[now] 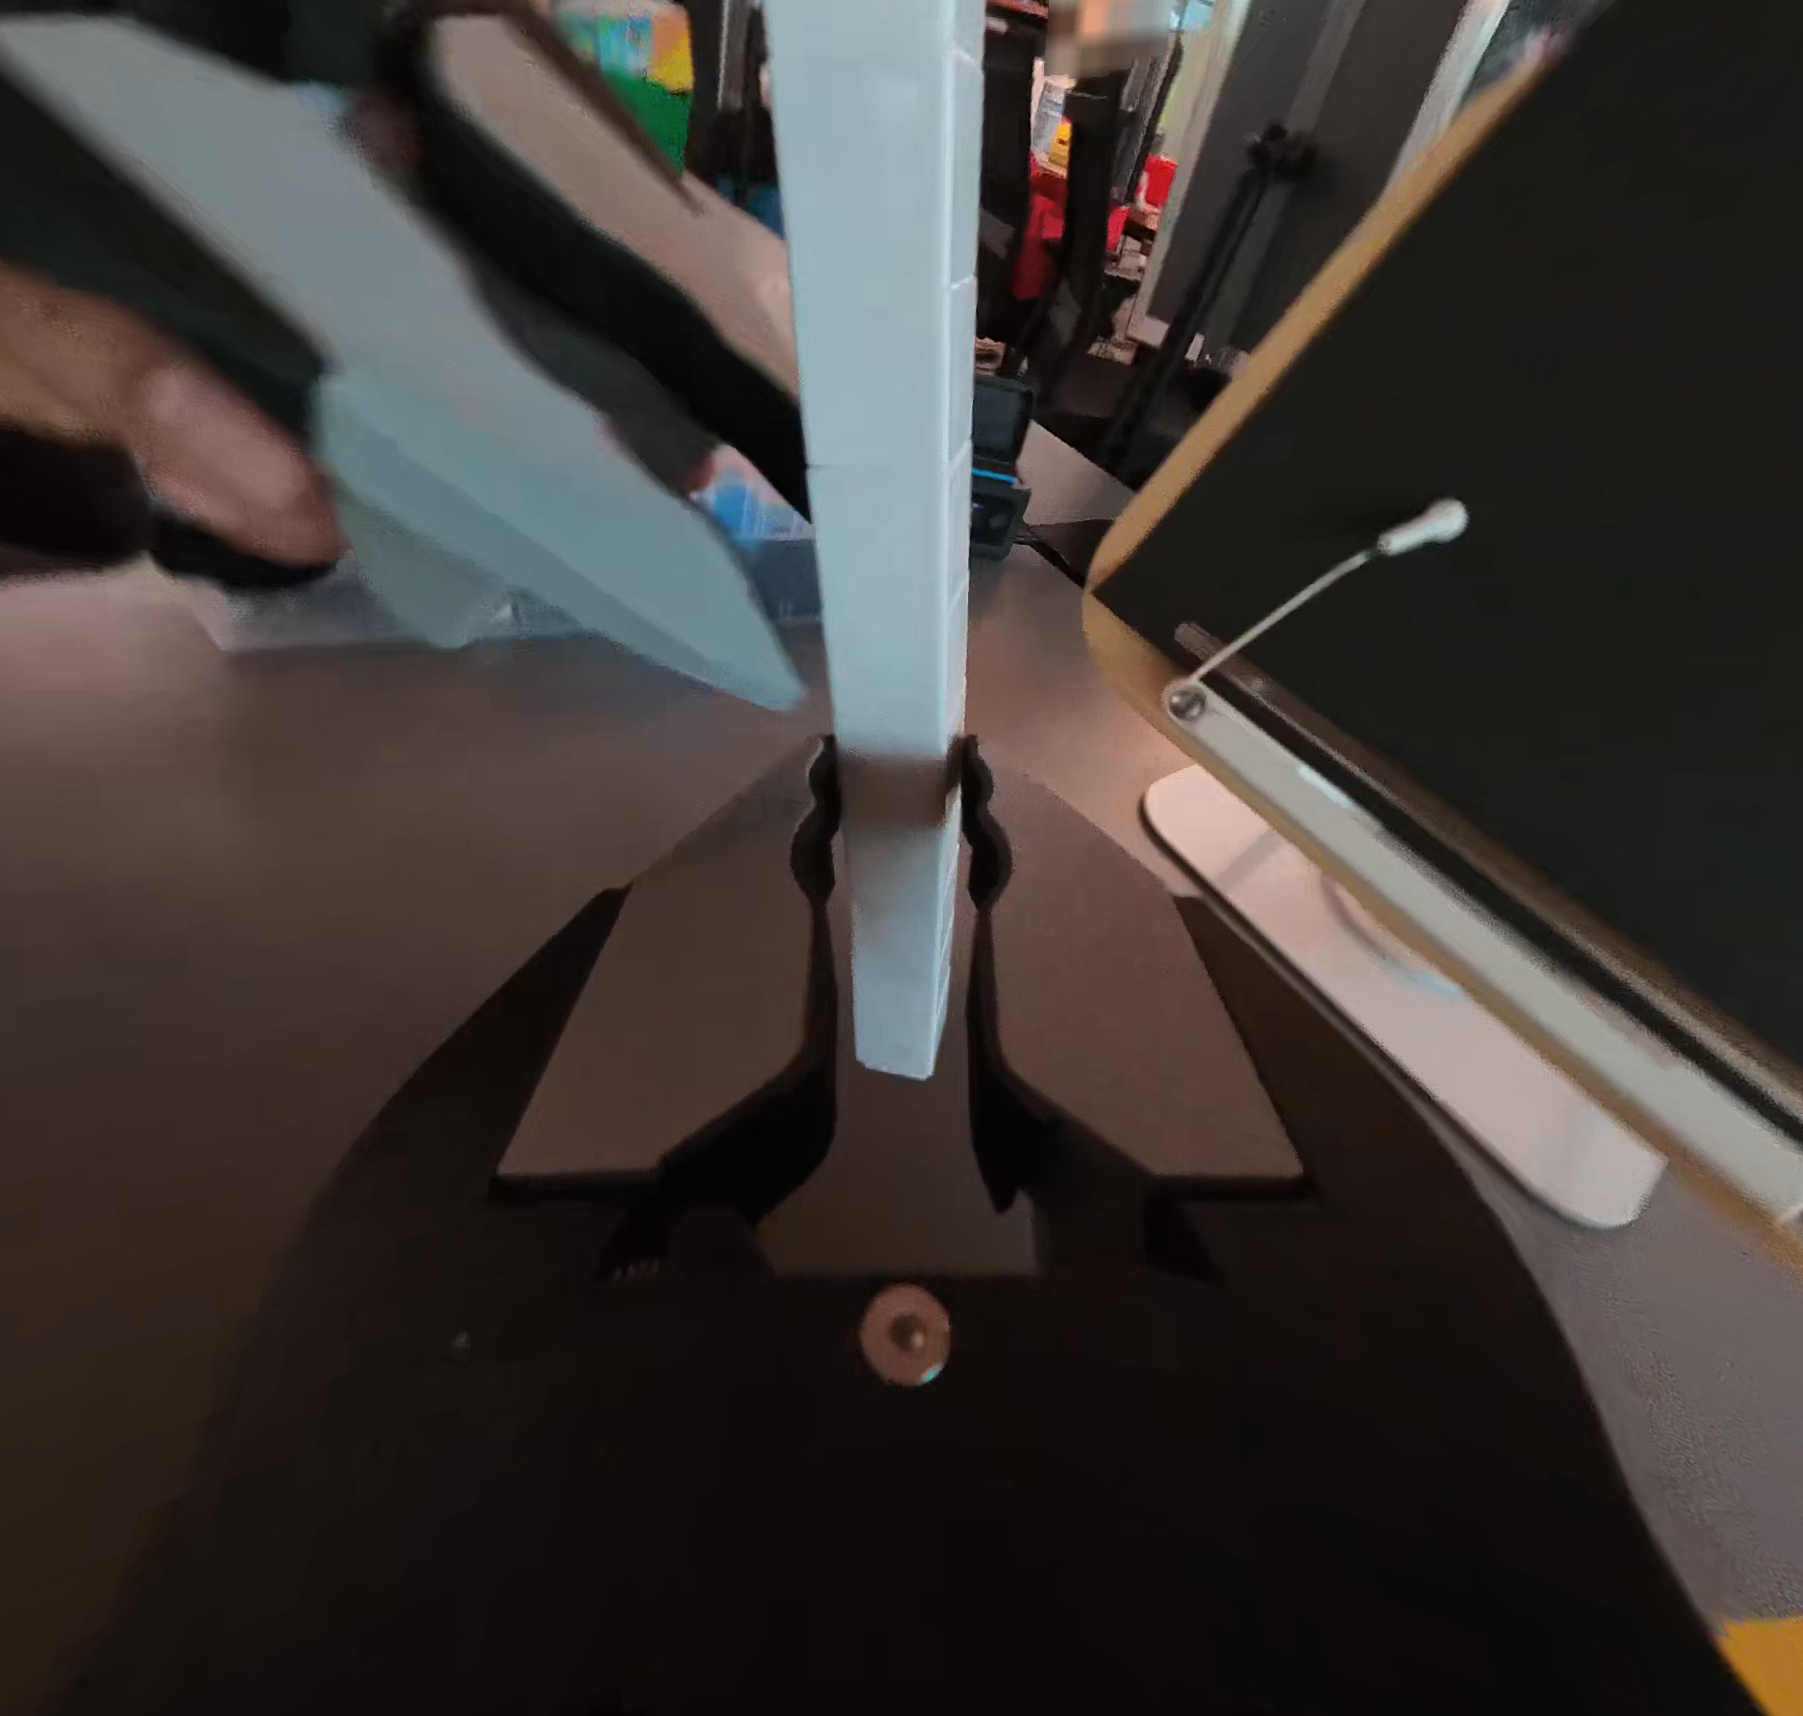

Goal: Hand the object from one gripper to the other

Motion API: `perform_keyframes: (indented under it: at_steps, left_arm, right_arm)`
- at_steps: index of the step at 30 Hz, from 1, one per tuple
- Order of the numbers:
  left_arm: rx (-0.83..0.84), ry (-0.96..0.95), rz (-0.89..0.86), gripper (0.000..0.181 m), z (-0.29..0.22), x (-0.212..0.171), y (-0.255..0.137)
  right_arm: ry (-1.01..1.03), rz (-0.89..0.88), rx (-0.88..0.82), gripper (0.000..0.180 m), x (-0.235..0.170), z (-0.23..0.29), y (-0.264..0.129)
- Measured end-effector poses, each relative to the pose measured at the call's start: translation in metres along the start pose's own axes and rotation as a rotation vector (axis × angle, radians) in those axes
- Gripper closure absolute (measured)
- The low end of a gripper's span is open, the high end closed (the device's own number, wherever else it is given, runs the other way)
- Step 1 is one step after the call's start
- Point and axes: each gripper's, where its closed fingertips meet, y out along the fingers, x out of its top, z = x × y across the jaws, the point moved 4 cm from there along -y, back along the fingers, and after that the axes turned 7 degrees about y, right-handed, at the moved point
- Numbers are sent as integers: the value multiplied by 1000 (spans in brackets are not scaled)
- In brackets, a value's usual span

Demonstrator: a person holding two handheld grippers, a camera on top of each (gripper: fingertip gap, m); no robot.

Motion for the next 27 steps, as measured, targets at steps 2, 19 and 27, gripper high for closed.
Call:
perform_keyframes:
  at_steps: [2, 19, 27]
  left_arm:
    - [60, -10, -44, 136, 3, 3, -7]
    - [338, 325, -19, 161, -14, -25, 29]
    - [500, 796, 267, 162, 18, -17, 2]
  right_arm:
    - [187, -61, 38, 159, 4, -16, -7]
    - [755, -320, 459, 160, 11, -23, -14]
    - [781, -103, 473, 135, -8, -19, -4]
